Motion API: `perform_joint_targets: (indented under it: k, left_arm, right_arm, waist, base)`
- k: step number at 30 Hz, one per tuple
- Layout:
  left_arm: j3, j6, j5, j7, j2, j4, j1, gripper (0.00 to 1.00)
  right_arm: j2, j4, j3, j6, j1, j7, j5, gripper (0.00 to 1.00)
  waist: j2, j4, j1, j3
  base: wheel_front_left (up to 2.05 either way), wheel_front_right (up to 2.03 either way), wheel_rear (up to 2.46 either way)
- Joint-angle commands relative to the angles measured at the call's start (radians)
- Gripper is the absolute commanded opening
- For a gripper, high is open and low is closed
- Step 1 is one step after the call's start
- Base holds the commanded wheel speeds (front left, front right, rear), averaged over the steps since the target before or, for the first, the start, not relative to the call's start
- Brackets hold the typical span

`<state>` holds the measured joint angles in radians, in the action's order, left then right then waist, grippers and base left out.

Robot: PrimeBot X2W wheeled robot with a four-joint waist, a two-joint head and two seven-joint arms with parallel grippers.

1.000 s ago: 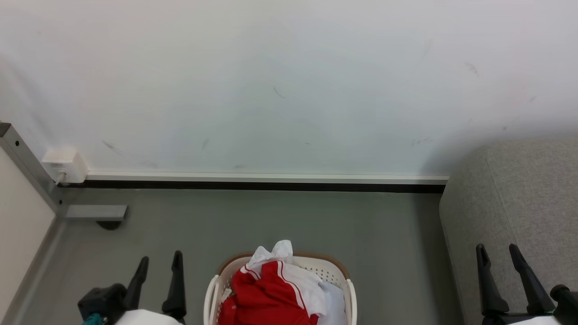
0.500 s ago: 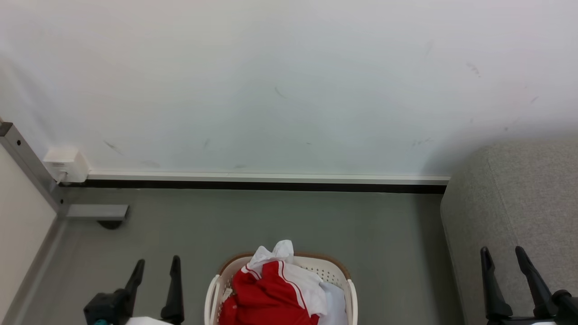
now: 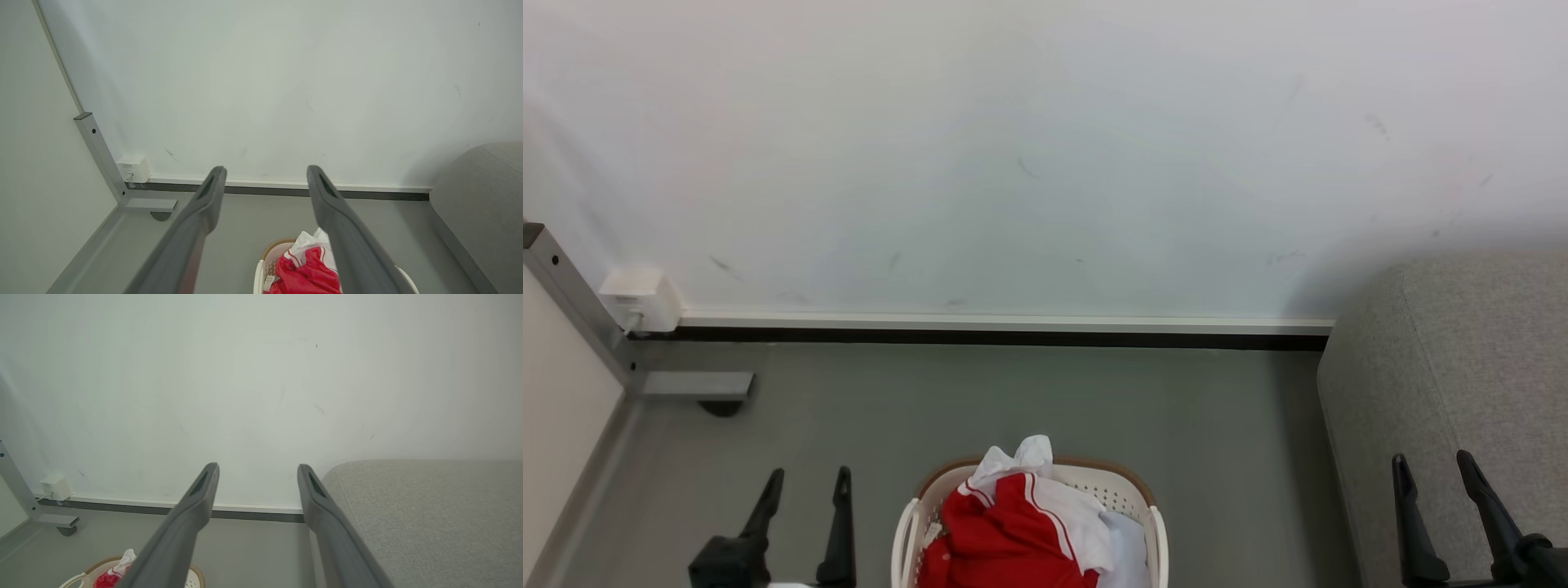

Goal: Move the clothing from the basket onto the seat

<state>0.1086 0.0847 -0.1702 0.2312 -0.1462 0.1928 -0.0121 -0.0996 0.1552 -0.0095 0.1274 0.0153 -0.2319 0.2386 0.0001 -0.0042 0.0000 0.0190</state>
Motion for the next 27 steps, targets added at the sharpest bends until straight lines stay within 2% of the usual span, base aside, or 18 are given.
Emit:
perform_joint_targets:
  k: [1,16,20,27]
  left_arm:
    - [-0.002,0.005,0.036,0.013,-0.004,-0.003,0.014,1.00]
    - [-0.007,0.006,0.147,0.037,0.000,-0.010,0.021,1.00]
    - [-0.015,0.006,0.144,0.034,0.004,-0.013,0.019,1.00]
    - [0.001,-0.023,0.142,0.034,0.014,-0.009,-0.048,1.00]
  right_arm:
    - [-0.005,-0.001,0.000,0.005,0.007,-0.010,-0.021,1.00]
    - [-0.009,-0.002,0.006,0.006,0.011,-0.036,-0.099,1.00]
    - [-0.007,-0.002,0.007,0.005,0.005,-0.033,-0.085,1.00]
    - [-0.006,-0.021,0.008,0.005,-0.029,-0.032,-0.069,1.00]
  waist:
    - [-0.0001,-0.002,0.0000,0.000]
    - [-0.0001,-0.013,0.0000,-0.007]
    - [-0.0001,-0.024,0.0000,-0.016]
    - [-0.0001,-0.057,0.0000,-0.088]
  base:
    - [0.00,0.00,0.00]
    - [0.00,0.00,0.00]
    - [0.00,0.00,0.00]
    - [0.00,0.00,0.00]
